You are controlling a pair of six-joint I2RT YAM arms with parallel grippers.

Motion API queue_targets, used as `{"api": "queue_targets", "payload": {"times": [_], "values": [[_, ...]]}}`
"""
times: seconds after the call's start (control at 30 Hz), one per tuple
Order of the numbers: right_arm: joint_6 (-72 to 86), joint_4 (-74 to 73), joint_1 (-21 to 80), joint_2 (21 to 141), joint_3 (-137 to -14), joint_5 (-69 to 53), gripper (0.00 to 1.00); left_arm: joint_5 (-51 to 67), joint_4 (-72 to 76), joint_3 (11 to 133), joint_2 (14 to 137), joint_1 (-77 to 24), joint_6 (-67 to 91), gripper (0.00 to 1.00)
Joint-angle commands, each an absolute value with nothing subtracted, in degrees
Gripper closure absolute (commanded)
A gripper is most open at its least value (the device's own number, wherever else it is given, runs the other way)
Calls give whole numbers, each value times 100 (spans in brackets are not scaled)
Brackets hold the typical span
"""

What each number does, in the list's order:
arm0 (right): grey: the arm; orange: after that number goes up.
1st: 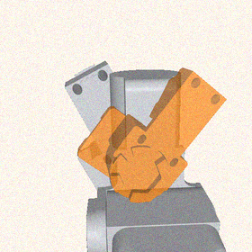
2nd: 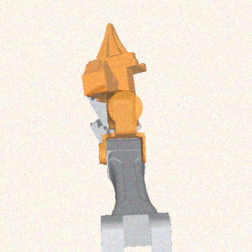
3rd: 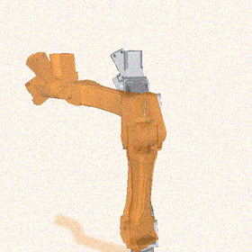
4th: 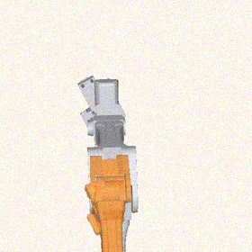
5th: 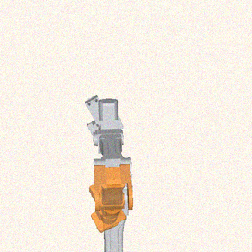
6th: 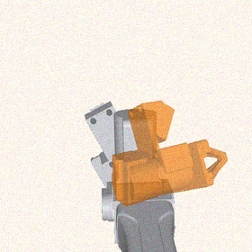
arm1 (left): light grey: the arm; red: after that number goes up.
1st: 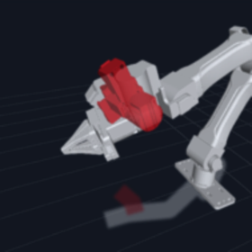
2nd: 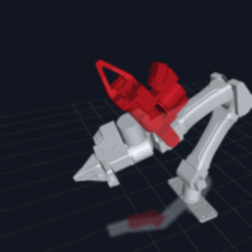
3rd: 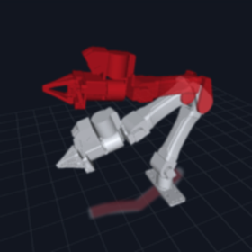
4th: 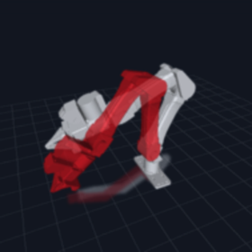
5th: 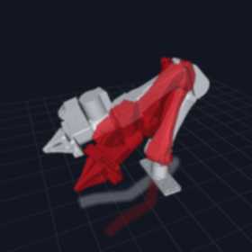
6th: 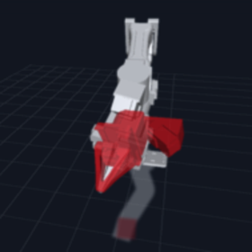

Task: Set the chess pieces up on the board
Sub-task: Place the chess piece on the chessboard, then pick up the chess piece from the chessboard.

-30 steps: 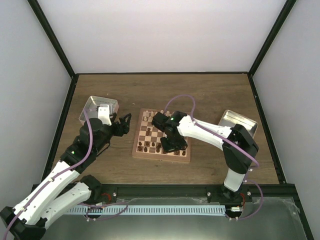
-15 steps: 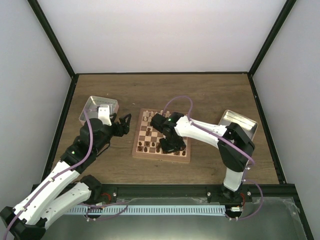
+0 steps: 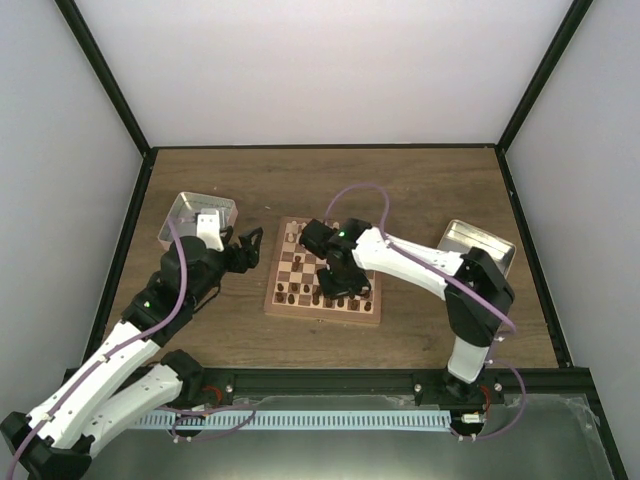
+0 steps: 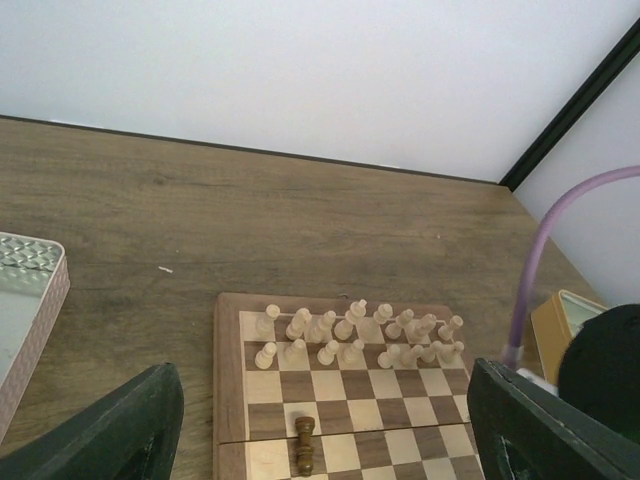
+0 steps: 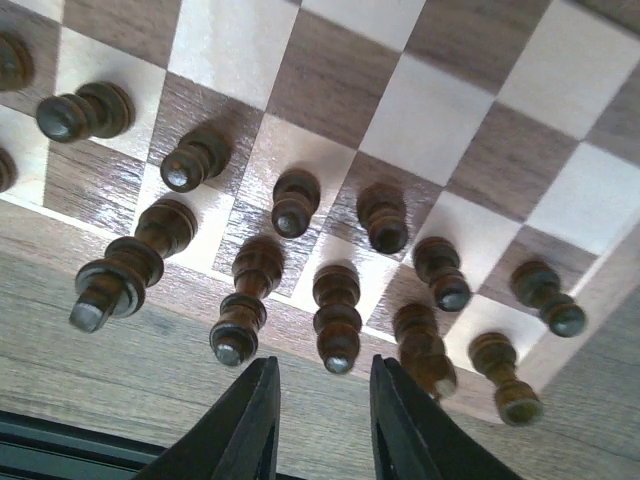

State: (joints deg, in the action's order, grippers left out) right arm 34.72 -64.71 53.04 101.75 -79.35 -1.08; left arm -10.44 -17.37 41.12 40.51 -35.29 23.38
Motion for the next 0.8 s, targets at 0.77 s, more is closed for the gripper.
{"api": "queue_targets", "payload": {"times": [0.77], "values": [[4422,-3257,5077,11353,-8738,789,63,-1554,-2040,3817,4161,-3507,2983,20]]}}
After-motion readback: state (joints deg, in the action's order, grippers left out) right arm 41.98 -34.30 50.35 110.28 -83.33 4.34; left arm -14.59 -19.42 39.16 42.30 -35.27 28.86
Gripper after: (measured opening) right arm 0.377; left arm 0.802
